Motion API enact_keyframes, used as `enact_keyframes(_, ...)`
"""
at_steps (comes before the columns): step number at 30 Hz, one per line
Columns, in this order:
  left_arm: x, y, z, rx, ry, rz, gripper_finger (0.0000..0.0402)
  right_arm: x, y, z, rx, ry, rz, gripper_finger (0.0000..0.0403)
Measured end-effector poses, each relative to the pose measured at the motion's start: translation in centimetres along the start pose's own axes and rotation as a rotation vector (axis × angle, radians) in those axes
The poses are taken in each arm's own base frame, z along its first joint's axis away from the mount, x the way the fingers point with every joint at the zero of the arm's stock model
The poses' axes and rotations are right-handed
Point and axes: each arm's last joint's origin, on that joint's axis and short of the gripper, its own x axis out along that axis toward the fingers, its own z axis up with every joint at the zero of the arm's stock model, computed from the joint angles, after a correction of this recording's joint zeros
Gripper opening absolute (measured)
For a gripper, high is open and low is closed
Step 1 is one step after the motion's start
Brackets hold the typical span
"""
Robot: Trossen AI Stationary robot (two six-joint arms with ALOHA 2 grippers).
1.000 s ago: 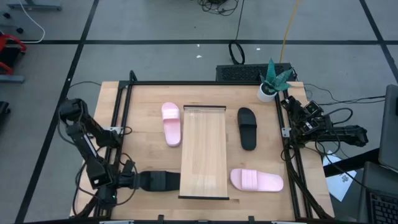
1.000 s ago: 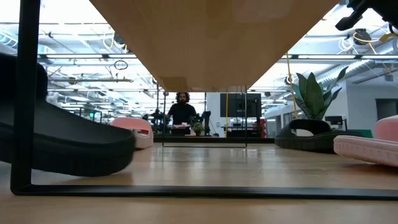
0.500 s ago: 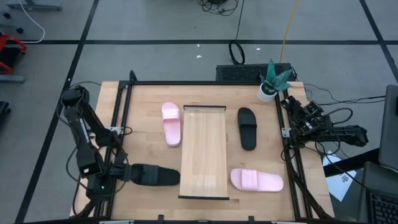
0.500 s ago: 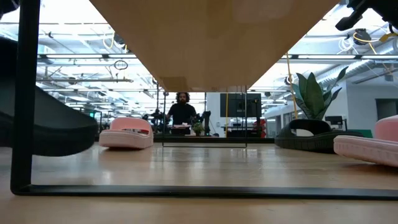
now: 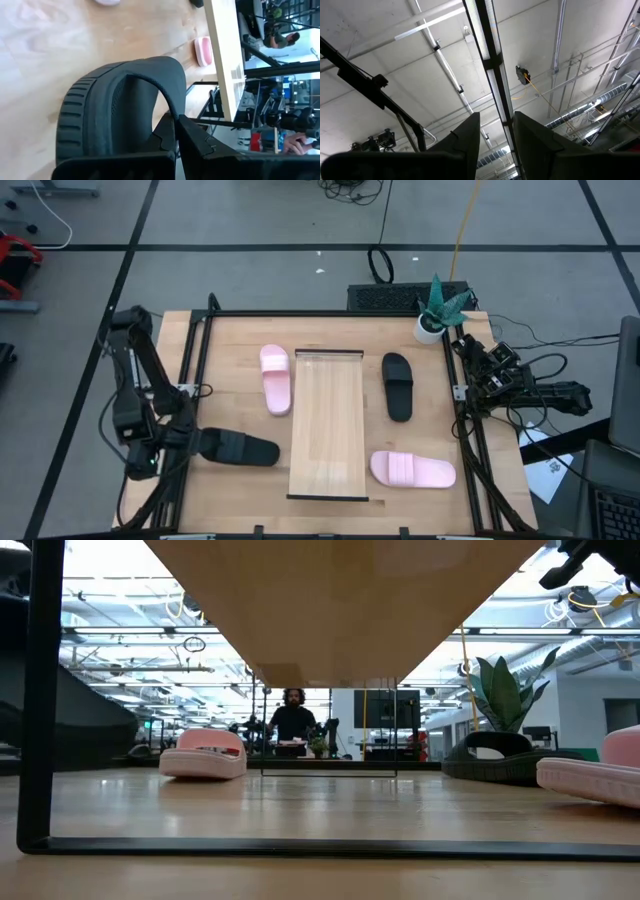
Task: Pick and place slides into the shelf
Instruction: Put the bottom black slides on the shelf
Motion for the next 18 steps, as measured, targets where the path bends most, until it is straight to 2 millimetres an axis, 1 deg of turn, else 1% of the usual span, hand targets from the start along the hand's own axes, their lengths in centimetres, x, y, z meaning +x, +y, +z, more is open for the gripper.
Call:
enact_keyframes(4,-0.9,-0.4,1.5,0.021,-0.008,0.008,0.0,0.0,0.0,0.0,0.0,-0.001,0.0,0.0109)
enact_keyframes(8,-2.4,-1.4,3.1,0.068,-0.017,0.019,0.0,0.0,0.0,0.0,0.0,0.0,0.0,0.0109)
enact_keyframes(12,-4.0,-2.8,4.8,0.107,-0.028,0.034,0.0,0.0,0.0,0.0,0.0,0.0,0.0,0.0109)
enact_keyframes(18,-6.6,-5.4,7.1,0.147,-0.036,0.043,0.0,0.0,0.0,0.0,-0.001,0.001,0.0,0.0109)
